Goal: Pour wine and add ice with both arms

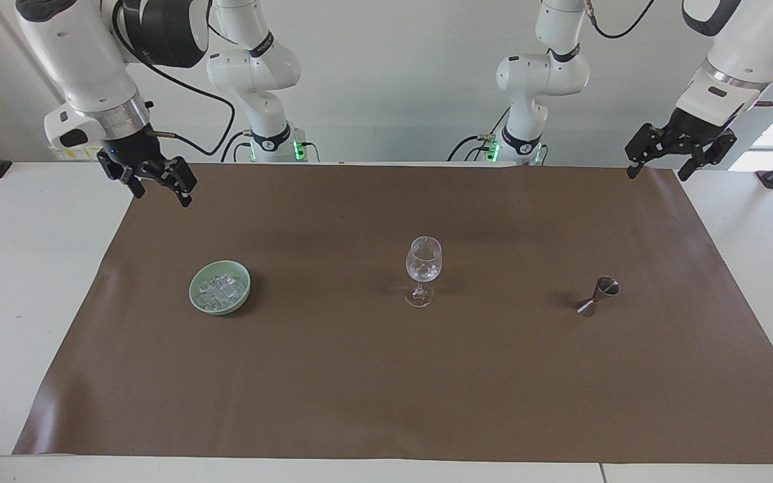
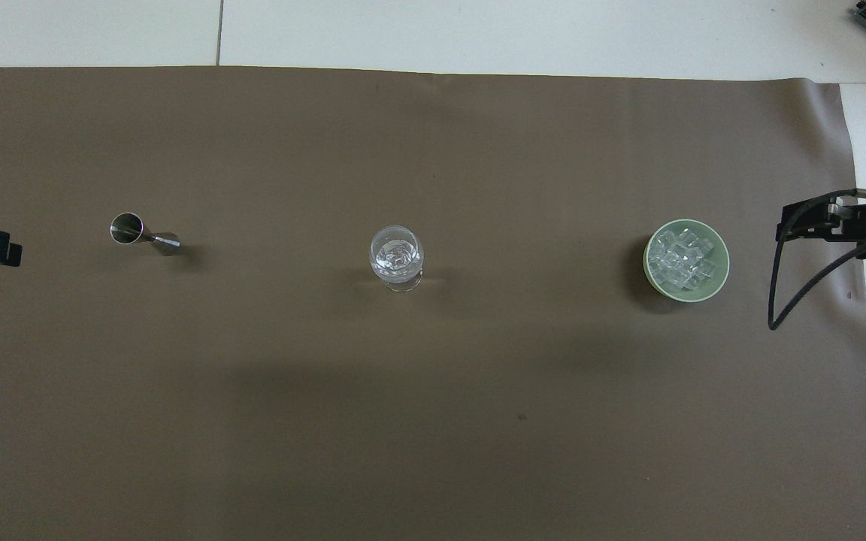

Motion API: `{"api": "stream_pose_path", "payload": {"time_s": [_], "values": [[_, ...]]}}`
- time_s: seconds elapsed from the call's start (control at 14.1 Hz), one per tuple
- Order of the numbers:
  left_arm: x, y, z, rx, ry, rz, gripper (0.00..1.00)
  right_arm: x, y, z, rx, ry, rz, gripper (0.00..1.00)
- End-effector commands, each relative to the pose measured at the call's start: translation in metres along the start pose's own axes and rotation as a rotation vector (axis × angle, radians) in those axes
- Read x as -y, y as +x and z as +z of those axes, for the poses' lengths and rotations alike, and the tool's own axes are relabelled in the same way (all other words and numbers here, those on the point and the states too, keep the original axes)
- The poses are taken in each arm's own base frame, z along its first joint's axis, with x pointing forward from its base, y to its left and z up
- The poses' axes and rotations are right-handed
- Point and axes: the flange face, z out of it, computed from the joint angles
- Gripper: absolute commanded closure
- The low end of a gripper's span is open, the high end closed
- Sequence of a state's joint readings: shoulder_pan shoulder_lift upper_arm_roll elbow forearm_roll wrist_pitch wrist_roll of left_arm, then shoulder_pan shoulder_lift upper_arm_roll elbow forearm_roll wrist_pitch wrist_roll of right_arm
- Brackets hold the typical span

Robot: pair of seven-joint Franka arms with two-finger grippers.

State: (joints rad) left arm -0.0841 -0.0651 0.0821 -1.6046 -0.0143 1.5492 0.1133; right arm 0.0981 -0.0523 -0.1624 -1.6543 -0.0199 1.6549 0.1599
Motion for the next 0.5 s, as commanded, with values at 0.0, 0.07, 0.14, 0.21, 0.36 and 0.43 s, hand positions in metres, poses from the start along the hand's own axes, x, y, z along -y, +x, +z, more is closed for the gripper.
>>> {"api": "stream_pose_path", "payload": {"time_s": [0.0,0.07,0.14,0.21,0.36,0.43], "values": [[-0.0008,-0.0065,0.0038,0.025,0.010,0.010,0.00,-0.0007,-0.0033,-0.0105,-0.004,0.021,-0.011,0.00],[-0.0009,-0.0069,0.0040,0.028,0.009,0.009,0.00,-0.0002,-0.0047,-0.0070,-0.001,0.022,-0.011,0.00],[-0.0009,-0.0075,0.0041,0.029,0.009,0.009,0.00,0.0000,-0.0069,-0.0071,-0.002,0.023,-0.009,0.00],[-0.0001,-0.0078,0.0042,0.031,0.009,0.007,0.00,0.0016,-0.0075,-0.0068,0.001,0.023,-0.017,0.00],[-0.0001,-0.0093,0.0047,0.033,0.008,0.007,0.00,0.0056,-0.0085,-0.0066,0.004,0.023,-0.025,0.00],[-0.0001,-0.0098,0.0046,0.032,0.008,0.007,0.00,0.0065,-0.0088,-0.0065,0.006,0.022,-0.026,0.00]]}}
